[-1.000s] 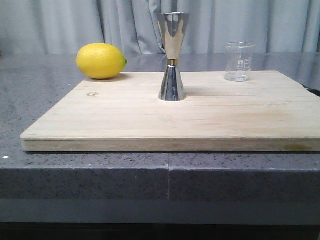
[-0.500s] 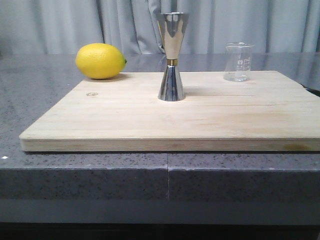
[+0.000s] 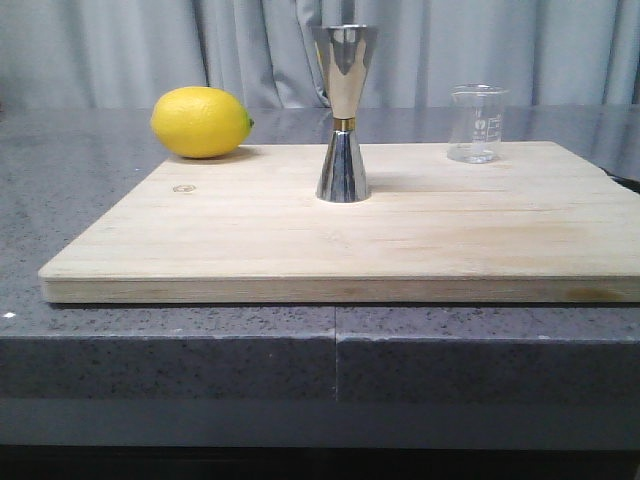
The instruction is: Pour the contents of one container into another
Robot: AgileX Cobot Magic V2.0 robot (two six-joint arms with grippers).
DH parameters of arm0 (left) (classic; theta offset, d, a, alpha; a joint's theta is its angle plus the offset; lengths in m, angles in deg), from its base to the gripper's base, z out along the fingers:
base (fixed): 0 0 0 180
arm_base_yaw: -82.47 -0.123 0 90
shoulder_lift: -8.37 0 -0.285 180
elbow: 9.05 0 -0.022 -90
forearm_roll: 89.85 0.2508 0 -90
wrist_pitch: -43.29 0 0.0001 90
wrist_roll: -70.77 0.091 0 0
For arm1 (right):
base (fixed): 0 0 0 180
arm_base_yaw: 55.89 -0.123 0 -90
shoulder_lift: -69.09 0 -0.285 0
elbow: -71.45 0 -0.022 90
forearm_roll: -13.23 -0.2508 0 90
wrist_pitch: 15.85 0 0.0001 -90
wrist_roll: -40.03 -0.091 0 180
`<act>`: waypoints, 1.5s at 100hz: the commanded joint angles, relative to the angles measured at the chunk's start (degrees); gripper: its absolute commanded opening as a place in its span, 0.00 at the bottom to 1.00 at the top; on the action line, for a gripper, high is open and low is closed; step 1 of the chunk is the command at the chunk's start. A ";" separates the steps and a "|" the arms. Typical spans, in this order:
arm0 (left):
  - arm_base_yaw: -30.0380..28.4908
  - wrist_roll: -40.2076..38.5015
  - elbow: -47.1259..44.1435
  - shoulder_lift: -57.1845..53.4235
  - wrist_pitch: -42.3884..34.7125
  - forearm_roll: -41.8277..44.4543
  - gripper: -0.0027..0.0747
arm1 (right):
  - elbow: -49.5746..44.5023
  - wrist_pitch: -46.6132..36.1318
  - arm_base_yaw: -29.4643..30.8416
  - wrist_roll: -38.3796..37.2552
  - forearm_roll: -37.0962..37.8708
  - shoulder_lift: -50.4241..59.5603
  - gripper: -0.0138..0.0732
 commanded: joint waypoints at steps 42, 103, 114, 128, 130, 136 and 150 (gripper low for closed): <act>0.21 0.06 -1.22 -1.31 -4.09 -0.57 0.01 | -2.27 -3.70 -1.09 13.57 -20.17 3.78 0.08; 0.21 0.06 -1.22 -1.31 -4.09 -0.57 0.01 | -23.80 -7.01 -1.24 20.04 -32.20 27.45 0.08; 0.21 0.06 -1.22 -1.31 -4.09 -0.57 0.01 | -26.63 -6.87 -1.24 19.94 -33.27 29.69 0.08; 0.21 0.06 -1.22 -1.31 -4.09 -0.57 0.01 | -28.81 -4.49 -1.24 19.78 -34.22 31.94 0.08; 0.21 0.06 -1.22 -1.31 -4.09 -0.57 0.01 | -28.81 -3.68 -1.24 19.61 -34.22 32.07 0.08; 0.21 0.06 -1.22 -1.31 -4.09 -0.57 0.01 | -28.81 -2.14 -1.24 19.61 -34.22 32.91 0.08; 0.21 0.06 -1.22 -1.31 -4.09 -0.57 0.01 | -28.81 -0.75 -1.24 19.54 -34.30 35.50 0.08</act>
